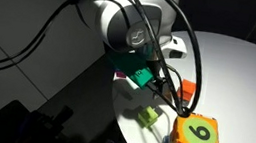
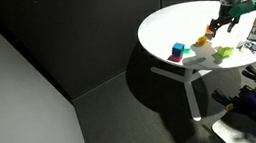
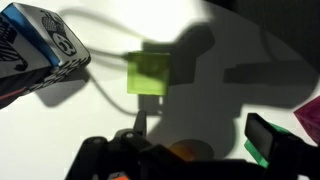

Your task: Pick up the light green block and place it on the green block

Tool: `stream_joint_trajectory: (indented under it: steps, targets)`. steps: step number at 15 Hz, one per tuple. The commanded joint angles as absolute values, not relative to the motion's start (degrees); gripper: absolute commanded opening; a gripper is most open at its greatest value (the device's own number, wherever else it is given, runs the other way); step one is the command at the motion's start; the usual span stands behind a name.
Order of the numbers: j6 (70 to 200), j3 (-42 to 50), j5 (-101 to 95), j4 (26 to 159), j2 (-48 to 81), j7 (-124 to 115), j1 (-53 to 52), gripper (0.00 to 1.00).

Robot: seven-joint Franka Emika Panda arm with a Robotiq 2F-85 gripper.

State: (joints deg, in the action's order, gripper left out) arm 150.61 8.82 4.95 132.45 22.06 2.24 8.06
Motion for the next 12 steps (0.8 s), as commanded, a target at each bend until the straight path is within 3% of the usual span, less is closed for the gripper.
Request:
stream_joint_trajectory:
  steps: [1,12]
  targets:
    - [153.21,8.66,4.27,132.85,23.82,1.76,9.09,1.00]
    - [154.70,9.60,3.59,133.98,27.48,2.43,10.44,1.00]
